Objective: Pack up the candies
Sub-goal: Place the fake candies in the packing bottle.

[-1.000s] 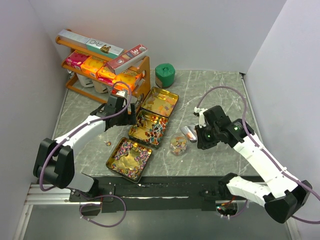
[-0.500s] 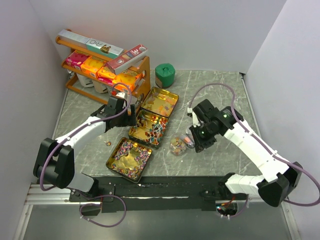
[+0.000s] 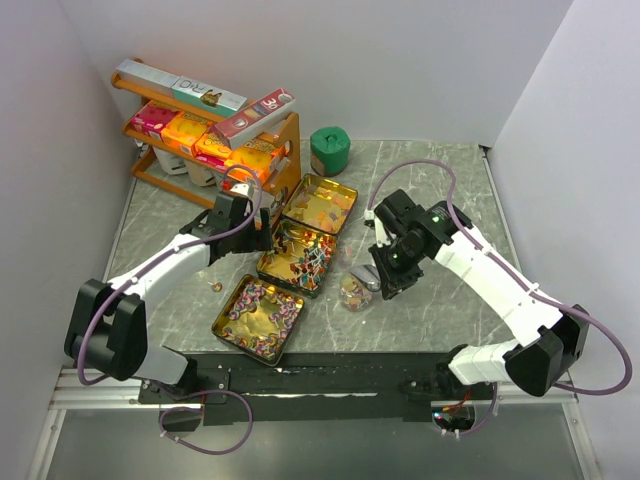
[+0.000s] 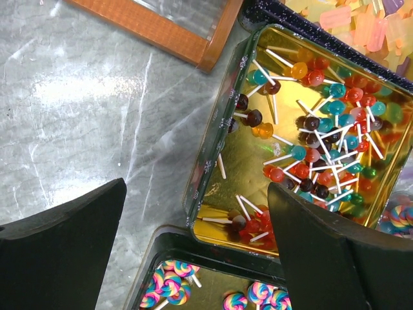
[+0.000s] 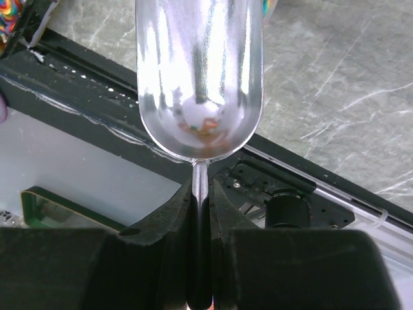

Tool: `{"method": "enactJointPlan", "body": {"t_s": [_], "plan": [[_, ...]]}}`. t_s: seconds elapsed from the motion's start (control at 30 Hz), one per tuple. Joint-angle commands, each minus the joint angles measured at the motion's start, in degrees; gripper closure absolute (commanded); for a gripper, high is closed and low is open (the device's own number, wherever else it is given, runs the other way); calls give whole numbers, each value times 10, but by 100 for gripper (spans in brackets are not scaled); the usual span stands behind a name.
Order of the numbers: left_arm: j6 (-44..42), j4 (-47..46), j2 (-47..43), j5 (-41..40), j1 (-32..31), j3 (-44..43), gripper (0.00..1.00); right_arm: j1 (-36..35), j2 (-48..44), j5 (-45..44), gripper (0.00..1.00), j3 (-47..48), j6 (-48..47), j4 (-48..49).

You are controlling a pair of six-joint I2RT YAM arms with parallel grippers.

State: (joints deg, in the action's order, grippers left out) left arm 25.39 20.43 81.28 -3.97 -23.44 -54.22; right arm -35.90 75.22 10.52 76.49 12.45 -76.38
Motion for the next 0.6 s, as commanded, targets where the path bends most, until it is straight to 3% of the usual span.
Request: {"method": "enactJointPlan", "body": {"t_s": [0.0,0.33,0.57], "plan": [[10,-14,-22,-10,1,-1,4,-10,-17,18,100,-8,19,-136],[9,-14,-23,-11,0,-2,4,-12,-17,-1,100,-10,35,-138],[7,-14,-20,-10,1,-2,4,-11,-20,-92,100,87,38,-133]]}}
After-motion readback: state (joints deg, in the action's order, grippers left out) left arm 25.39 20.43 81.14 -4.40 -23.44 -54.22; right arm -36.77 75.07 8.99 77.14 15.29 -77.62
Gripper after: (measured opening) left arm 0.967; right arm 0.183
